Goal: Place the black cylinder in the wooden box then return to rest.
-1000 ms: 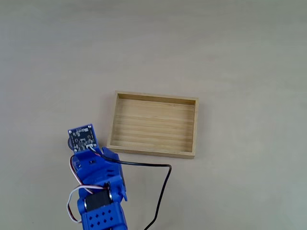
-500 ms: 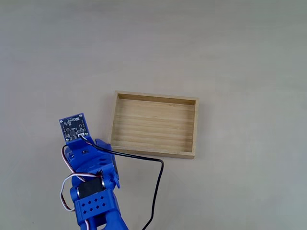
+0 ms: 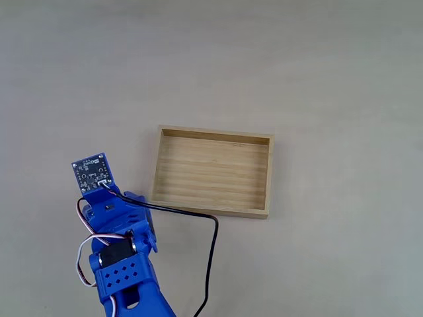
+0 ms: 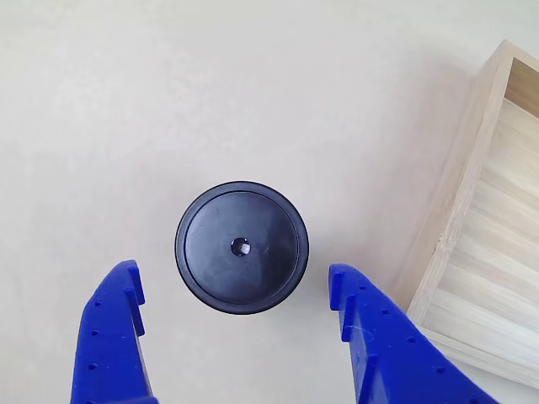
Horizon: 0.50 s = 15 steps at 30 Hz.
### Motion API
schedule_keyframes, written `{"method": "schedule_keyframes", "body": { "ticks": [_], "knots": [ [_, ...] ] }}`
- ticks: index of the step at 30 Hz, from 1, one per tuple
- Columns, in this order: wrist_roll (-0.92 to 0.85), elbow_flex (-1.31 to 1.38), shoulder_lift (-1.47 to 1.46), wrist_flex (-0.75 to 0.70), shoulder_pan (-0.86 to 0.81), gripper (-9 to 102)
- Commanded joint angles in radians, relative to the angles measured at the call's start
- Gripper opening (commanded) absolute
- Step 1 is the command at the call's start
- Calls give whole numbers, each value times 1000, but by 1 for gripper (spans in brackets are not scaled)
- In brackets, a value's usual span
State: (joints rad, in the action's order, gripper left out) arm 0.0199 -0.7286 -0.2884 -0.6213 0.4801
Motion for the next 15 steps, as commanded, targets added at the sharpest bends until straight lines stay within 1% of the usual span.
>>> {"method": "schedule_keyframes", "body": {
  "ticks": [1, 15],
  "knots": [
    [-5, 135, -2, 38, 5, 33],
    [6, 195, 89, 40, 21, 32]
  ]
}}
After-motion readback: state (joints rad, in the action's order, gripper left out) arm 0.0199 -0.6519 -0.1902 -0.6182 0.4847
